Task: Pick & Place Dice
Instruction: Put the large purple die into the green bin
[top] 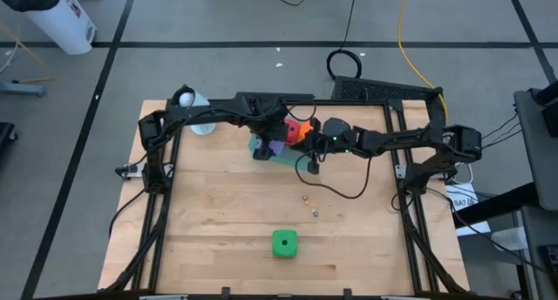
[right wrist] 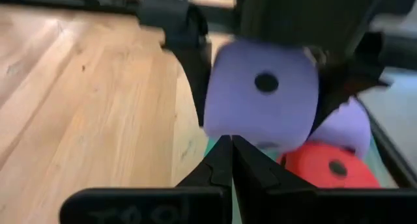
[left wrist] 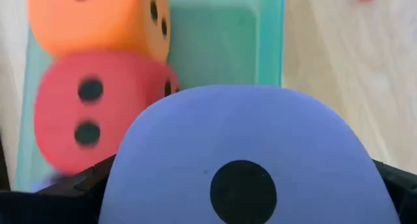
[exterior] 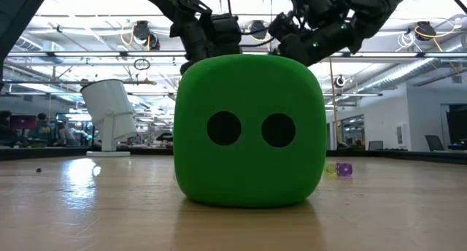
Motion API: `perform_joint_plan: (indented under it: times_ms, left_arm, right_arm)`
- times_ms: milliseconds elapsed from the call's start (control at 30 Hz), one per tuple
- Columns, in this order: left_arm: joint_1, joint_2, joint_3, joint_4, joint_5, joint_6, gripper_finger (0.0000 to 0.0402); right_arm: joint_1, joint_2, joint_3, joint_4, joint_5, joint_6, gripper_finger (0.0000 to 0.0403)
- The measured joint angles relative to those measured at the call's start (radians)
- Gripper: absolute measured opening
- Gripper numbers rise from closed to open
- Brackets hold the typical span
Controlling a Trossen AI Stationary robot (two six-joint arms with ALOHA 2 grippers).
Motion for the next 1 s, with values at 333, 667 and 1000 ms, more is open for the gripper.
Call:
perform_joint_plan:
  times_ms: [333,667,1000]
  left_arm:
    - [0.007,0.0,-0.054,0.063,-0.04,0.027,0.0392]
    - [-0.037,0.001,-0.053,0.107,-0.082,0.081,0.0394]
    - [-0.058,0.003,-0.008,0.121,-0.062,0.061,0.0399]
  right_arm:
    - [0.0,0.085,-0.01,0.119,0.0,-0.031,0.0]
    - [-0.008,0.084,-0.009,0.249,-0.003,-0.07,0.0]
    - [-0.029,0.2,0.008,0.371,-0.006,-0.071,0.0]
